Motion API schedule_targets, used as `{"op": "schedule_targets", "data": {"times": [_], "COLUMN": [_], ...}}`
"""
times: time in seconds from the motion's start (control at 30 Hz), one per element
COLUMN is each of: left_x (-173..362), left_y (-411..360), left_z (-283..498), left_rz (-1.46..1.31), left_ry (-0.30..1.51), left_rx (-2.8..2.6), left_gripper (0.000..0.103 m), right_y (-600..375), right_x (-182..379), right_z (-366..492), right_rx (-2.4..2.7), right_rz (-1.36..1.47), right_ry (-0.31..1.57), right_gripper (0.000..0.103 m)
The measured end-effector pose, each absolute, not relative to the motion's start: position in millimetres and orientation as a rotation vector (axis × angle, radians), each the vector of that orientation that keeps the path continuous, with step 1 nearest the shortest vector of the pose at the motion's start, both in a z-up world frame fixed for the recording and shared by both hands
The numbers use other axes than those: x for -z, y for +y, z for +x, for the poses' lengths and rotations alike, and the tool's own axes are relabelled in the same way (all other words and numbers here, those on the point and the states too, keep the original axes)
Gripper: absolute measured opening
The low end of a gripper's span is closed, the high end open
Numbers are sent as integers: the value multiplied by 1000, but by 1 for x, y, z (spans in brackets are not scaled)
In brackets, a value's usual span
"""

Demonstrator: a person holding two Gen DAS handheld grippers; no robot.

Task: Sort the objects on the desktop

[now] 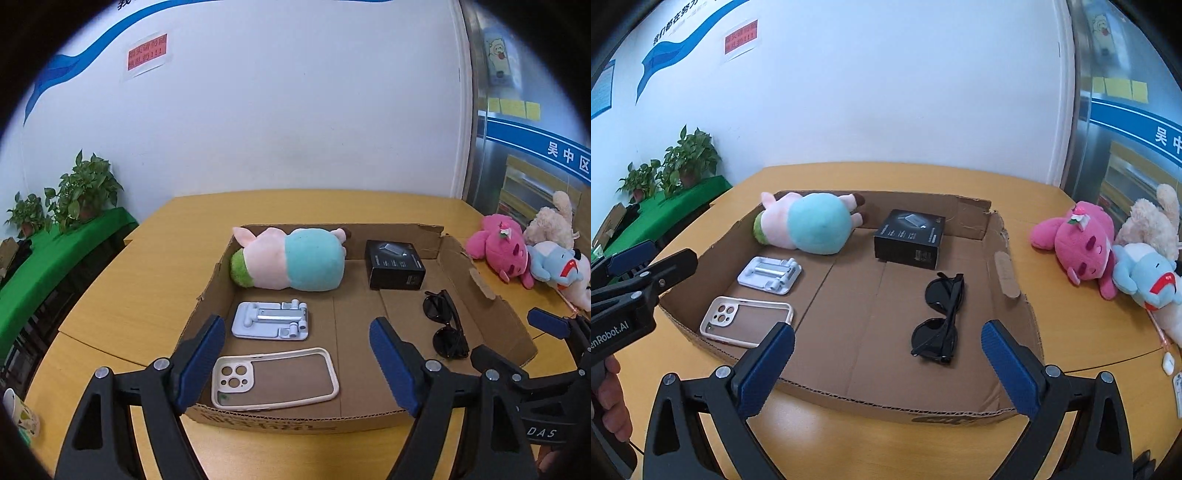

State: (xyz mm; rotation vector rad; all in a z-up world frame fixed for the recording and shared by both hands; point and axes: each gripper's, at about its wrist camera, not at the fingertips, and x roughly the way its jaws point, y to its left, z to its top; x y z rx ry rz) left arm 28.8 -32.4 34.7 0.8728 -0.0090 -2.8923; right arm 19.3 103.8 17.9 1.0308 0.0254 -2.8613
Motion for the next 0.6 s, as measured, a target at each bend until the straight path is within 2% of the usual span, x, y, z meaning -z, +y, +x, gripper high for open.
{"op": "schedule_targets", "data": {"times": [0.6], "left_x": [-28], "left_y": [-26], "left_z": [38], "left_rz": [846], "left_ry": [-63], "left_rx": [2893], "left_gripper": [81], "right_y": [107], "right_x": [-12], "right_z": [27], "right_rx": [2870], "right_rz": [1031], "right_ry": [-49], "right_gripper": [103]}}
